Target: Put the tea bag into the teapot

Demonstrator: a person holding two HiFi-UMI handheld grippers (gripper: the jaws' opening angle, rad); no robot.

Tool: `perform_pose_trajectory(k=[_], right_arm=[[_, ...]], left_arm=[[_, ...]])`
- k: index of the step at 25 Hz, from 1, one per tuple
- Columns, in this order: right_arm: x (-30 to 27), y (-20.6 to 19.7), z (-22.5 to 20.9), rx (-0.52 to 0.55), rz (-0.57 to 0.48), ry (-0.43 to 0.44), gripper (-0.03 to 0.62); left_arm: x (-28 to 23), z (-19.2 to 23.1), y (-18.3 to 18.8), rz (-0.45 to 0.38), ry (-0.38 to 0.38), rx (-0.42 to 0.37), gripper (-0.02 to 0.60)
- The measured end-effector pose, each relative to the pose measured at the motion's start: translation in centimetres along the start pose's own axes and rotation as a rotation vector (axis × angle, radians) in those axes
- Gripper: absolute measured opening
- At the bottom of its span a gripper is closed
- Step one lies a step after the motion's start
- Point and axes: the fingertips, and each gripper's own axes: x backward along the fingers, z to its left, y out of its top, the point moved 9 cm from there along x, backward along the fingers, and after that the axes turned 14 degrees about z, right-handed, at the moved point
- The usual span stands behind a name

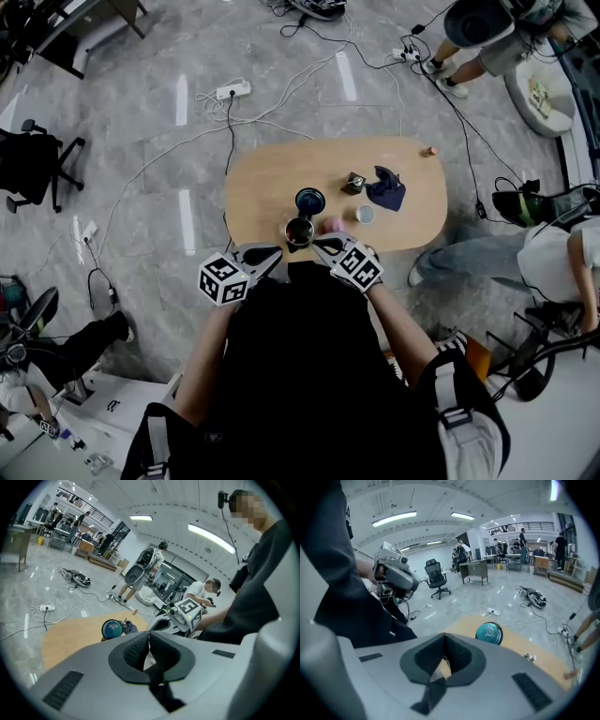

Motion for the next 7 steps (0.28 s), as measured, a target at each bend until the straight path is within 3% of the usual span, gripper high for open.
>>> perform_pose_trajectory(k=[7], right_arm=[[0.66, -0.22, 0.67, -0.014, 0.01, 0.012, 0.006]], left_arm=[[0.0, -0.2, 0.24, 0.008, 0.006, -0.001, 0.009]])
